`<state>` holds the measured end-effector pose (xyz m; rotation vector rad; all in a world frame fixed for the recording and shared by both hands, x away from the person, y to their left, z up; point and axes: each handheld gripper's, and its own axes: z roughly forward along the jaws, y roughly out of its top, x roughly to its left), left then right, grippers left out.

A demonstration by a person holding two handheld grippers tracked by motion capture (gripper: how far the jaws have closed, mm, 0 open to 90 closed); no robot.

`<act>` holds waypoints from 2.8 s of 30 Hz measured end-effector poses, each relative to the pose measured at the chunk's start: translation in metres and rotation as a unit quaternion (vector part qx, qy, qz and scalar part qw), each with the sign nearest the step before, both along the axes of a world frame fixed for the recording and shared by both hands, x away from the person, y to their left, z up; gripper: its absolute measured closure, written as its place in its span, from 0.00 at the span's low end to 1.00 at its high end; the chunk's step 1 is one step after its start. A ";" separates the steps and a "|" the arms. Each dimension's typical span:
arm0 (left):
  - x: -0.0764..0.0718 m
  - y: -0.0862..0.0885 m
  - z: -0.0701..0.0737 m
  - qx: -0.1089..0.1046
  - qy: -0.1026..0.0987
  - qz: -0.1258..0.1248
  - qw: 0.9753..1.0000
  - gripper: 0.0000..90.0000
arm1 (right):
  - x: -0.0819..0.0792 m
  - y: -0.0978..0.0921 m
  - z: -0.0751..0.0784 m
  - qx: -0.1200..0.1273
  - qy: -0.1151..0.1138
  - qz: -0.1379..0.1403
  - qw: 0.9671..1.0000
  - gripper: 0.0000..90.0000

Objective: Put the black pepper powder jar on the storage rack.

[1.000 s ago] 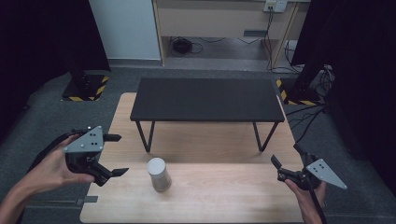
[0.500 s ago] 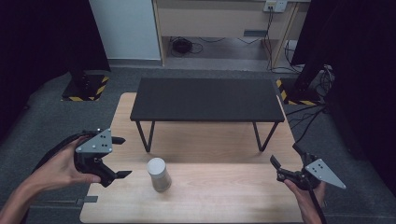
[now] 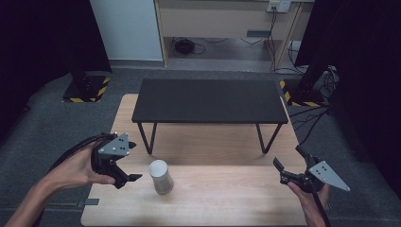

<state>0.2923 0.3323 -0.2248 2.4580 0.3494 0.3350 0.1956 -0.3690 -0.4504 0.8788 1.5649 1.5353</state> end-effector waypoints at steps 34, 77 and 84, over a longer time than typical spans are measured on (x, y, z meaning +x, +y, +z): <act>0.040 -0.078 -0.031 0.095 0.037 -0.035 0.994 0.05 | 0.001 -0.001 -0.001 0.002 0.006 0.004 1.000 0.07; 0.064 -0.096 -0.050 0.111 0.080 -0.047 0.989 0.36 | 0.002 -0.001 -0.001 0.000 0.006 0.012 1.000 0.08; 0.064 -0.097 -0.050 0.112 0.081 -0.051 0.989 0.36 | 0.003 -0.001 -0.001 0.000 0.007 0.013 1.000 0.08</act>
